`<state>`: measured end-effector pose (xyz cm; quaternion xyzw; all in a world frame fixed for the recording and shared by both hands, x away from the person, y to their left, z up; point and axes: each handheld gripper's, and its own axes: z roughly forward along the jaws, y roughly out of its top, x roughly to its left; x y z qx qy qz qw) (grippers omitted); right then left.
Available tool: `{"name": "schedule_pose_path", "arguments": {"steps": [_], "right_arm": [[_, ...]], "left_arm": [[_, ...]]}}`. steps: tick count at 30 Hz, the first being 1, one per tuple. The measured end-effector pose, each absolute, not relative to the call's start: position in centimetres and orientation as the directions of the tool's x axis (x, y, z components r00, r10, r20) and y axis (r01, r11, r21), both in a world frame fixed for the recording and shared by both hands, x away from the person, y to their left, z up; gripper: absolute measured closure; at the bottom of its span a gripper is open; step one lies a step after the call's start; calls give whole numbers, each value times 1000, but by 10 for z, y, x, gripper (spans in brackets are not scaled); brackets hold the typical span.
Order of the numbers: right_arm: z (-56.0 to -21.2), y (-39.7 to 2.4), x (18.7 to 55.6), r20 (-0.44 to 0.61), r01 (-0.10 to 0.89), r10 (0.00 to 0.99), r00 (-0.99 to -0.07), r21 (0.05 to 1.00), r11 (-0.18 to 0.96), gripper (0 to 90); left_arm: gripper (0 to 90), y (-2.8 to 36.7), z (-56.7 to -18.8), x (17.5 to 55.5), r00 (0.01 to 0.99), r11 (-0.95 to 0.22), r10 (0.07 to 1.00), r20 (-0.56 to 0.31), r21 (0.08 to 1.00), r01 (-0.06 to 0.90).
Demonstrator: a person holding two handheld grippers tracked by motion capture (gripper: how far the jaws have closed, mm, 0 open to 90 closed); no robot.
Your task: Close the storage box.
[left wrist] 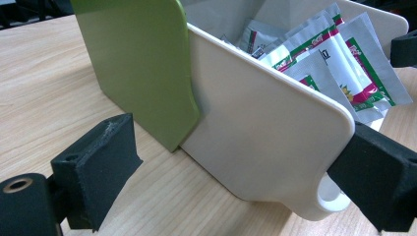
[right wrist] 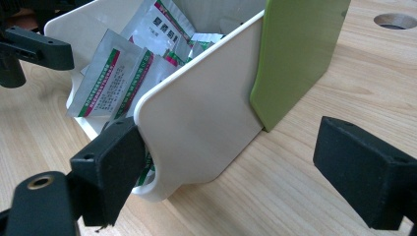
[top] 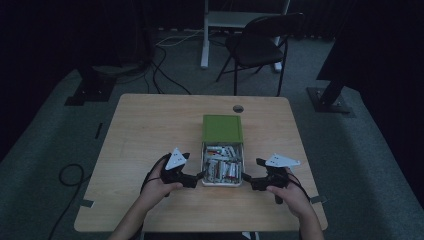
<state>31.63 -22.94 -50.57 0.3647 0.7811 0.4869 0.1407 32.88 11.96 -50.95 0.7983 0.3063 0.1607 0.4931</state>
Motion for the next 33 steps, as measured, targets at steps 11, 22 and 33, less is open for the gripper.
{"name": "schedule_pose_path", "arguments": {"steps": [11, 22, 33], "right_arm": [[-506, -230, 322, 150, 446, 723, -675, 863, 238, 121], [-506, -228, 325, 156, 455, 725, -670, 859, 236, 121], [-506, -227, 330, 159, 457, 742, -651, 863, 215, 118]], "left_arm": [[82, 119, -508, 336, 758, -324, 650, -54, 883, 340], [82, 120, -507, 341, 753, -321, 655, -62, 880, 351], [82, 120, -507, 348, 747, -308, 661, -74, 881, 360]]}}
